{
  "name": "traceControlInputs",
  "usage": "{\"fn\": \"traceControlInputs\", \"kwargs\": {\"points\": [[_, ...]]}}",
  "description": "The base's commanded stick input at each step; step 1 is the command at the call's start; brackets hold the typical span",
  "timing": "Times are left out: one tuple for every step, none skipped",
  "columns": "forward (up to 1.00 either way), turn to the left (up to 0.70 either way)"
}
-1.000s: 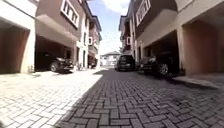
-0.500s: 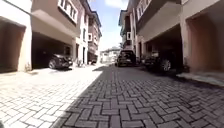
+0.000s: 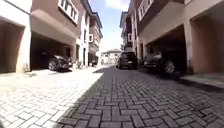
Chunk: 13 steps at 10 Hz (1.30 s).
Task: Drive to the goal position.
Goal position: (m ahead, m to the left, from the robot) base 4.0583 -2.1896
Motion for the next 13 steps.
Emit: {"fn": "traceControlInputs", "kwargs": {"points": [[0.50, 0.33], [0.50, 0.06], [0.50, 0.02], [0.50, 0.00], [0.50, 0.00], [0.50, 0.00], [0.50, 0.00], [0.50, 0.00], [0.50, 0.00], [0.50, 0.00], [0.50, 0.00], [0.50, 0.00], [0.50, 0.00]]}}
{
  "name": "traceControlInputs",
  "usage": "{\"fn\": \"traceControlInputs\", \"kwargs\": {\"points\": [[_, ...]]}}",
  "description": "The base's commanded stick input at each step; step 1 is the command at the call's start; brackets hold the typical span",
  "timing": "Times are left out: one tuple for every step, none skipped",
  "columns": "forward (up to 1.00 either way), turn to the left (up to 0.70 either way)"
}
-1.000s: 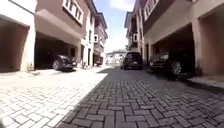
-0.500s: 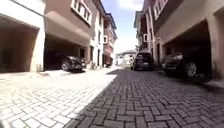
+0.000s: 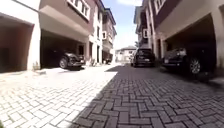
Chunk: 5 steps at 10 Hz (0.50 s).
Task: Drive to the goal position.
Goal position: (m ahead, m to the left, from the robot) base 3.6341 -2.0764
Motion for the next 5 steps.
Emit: {"fn": "traceControlInputs", "kwargs": {"points": [[0.50, 0.00], [0.50, 0.00], [0.50, 0.00], [0.50, 0.00], [0.50, 0.00]]}}
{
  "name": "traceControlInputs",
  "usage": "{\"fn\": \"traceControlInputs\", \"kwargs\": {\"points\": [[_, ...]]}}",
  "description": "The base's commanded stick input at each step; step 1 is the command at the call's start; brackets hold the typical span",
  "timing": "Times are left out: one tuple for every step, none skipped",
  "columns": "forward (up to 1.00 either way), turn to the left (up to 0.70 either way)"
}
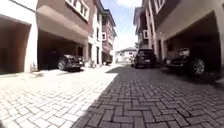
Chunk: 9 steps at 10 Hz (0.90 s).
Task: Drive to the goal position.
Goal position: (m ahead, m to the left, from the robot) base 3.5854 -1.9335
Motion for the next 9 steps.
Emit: {"fn": "traceControlInputs", "kwargs": {"points": [[0.50, 0.00], [0.50, 0.00], [0.50, 0.00], [0.50, 0.00], [0.50, 0.00], [0.50, 0.00], [0.50, 0.00], [0.50, 0.00], [0.50, 0.00]]}}
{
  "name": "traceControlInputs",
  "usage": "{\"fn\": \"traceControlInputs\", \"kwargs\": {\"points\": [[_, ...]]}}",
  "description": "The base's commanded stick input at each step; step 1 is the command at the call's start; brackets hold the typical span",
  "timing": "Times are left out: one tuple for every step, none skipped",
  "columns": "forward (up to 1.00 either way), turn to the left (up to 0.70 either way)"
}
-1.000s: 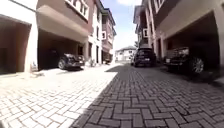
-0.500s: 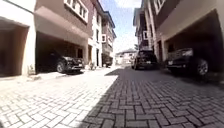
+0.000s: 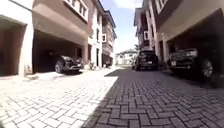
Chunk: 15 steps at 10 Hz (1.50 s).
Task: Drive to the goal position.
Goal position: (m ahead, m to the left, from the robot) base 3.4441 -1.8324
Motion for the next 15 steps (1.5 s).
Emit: {"fn": "traceControlInputs", "kwargs": {"points": [[0.50, 0.00], [0.50, 0.00], [0.50, 0.00], [0.50, 0.00], [0.50, 0.00], [0.50, 0.00], [0.50, 0.00], [0.50, 0.00], [0.50, 0.00], [0.50, 0.00], [0.50, 0.00], [0.50, 0.00], [0.50, 0.00], [0.50, 0.00], [0.50, 0.00]]}}
